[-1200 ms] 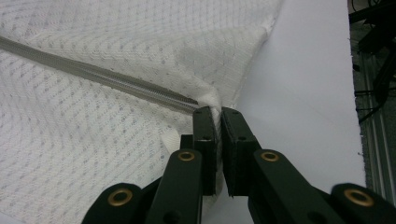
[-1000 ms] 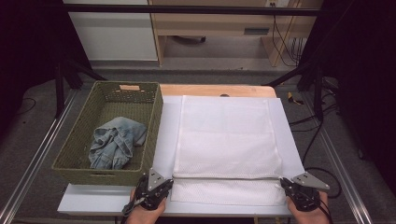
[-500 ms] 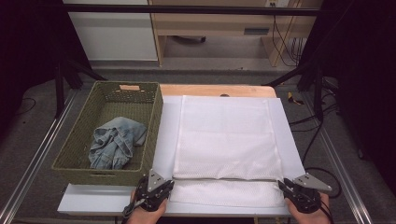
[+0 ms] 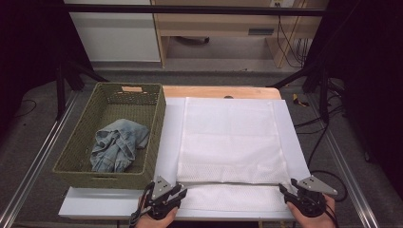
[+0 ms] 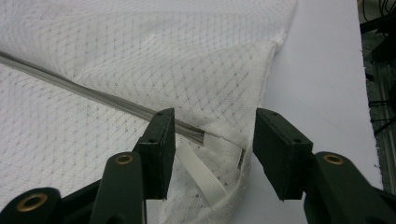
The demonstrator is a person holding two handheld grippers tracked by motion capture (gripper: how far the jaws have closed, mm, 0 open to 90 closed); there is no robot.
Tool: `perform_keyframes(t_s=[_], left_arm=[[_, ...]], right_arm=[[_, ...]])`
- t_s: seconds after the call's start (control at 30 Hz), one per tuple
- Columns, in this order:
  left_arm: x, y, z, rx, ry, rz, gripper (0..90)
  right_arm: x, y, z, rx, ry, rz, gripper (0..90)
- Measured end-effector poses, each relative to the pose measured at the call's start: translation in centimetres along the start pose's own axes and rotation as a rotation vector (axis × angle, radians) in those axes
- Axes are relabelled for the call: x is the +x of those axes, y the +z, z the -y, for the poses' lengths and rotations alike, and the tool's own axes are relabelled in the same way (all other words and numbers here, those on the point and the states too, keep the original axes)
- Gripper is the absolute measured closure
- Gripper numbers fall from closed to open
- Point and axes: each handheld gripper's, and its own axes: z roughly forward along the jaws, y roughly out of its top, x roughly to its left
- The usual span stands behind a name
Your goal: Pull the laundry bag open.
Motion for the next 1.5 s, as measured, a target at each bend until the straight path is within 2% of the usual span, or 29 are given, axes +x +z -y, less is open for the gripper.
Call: perform_keyframes(t_s=[0.17,0.37,0.47,0.57,0.7,0.87,1.07,1.33,1.5], left_arm=[[0.2,0.8,0.0,0.009,0.014,0.017,59.5],[0.3,0.8,-0.4,-0.034,0.036,0.028,49.7],[0.3,0.9,-0.5,-0.049,0.024,0.028,44.3],[0.3,0.8,-0.6,-0.065,0.030,0.022,37.3],[0.2,0.8,-0.8,-0.100,0.045,0.016,30.1],[-0.1,0.8,-1.0,-0.137,0.077,-0.002,18.6],[-0.3,0.7,-1.1,-0.157,0.100,-0.016,11.9],[-0.3,0.8,-1.1,-0.163,0.094,-0.008,4.7],[-0.3,0.8,-1.1,-0.168,0.090,0.003,3.4]], right_arm=[[0.3,0.1,-0.3,-0.007,-0.013,0.001,42.3],[0.6,0.1,-0.8,-0.031,-0.017,0.002,28.6],[0.7,0.1,-0.9,-0.032,-0.013,0.001,23.7],[0.7,0.1,-1.1,-0.048,-0.019,-0.004,16.8],[0.9,0.0,-1.2,-0.079,-0.033,-0.008,12.1],[1.4,0.1,-1.6,-0.082,-0.043,0.006,11.1],[2.3,0.3,-1.8,-0.064,-0.059,-0.005,8.5],[3.2,0.5,-2.0,-0.046,-0.086,-0.013,8.0],[3.8,0.4,-2.3,-0.051,-0.099,-0.030,7.7]])
